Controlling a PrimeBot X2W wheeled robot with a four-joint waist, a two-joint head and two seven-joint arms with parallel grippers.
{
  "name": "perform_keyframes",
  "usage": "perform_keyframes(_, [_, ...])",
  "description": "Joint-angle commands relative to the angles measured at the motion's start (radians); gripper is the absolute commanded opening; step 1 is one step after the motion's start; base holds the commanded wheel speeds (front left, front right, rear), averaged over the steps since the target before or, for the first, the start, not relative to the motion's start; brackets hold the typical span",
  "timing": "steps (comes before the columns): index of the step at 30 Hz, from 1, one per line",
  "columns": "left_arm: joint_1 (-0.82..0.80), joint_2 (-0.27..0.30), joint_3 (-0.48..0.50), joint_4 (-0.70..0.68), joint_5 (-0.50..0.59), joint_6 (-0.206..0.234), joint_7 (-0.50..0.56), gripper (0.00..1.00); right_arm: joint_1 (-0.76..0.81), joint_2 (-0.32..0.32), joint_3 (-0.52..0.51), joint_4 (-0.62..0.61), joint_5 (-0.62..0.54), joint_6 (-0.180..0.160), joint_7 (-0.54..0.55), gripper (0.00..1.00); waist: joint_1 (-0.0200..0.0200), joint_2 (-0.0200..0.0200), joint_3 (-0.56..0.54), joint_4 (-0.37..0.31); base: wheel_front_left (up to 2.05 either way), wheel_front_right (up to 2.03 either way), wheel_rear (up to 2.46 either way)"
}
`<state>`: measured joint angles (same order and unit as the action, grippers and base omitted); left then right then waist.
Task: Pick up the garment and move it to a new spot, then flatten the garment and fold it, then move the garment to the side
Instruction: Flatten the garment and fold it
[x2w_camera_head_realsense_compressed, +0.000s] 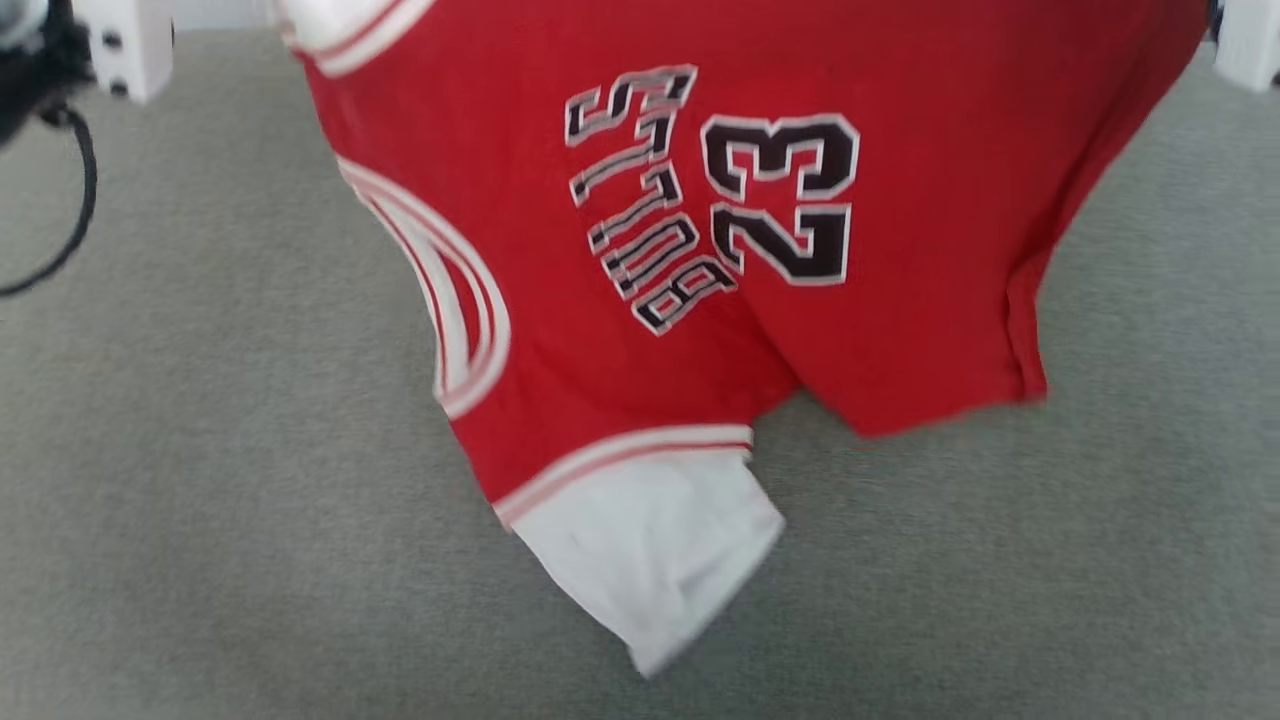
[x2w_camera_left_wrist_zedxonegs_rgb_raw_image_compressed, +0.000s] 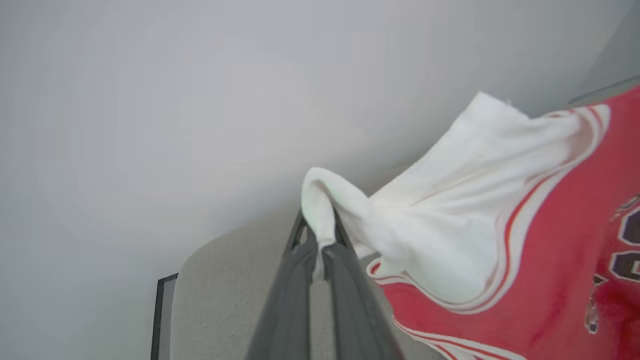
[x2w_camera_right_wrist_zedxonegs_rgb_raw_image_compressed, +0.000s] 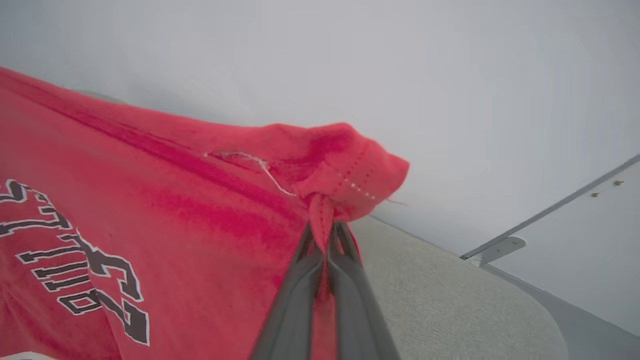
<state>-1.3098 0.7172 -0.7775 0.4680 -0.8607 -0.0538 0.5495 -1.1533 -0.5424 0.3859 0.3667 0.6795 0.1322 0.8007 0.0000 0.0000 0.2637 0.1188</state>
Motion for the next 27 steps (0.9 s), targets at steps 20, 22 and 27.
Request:
perform_keyframes(20, [-0.385,-0.174,0.027,0.399,0.303,0.067,-0.78,0.0,-0.284,0.211,-0.188,0.517,-0.551,-0.004,-0.811,0.0,0.0,0.0,0.057,-0.027,0.0,0.0,0.0])
perform_keyframes(22, [-0.343,-0.18,0.011,0.428,0.299,0.025,-0.789,0.0,-0.263,0.232,-0.181,0.563,-0.572,-0.004,-0.825,0.0,0.0,0.0,0.052,-0.019,0.0,0.0,0.0])
perform_keyframes(27, [-0.239,-0.186,-0.026,0.484,0.271,-0.039,-0.775,0.0,-0.188,0.266,-0.14,0.652,-0.549,-0.004,-0.791,0.0,0.0,0.0,0.048,-0.003,0.0,0.0,0.0])
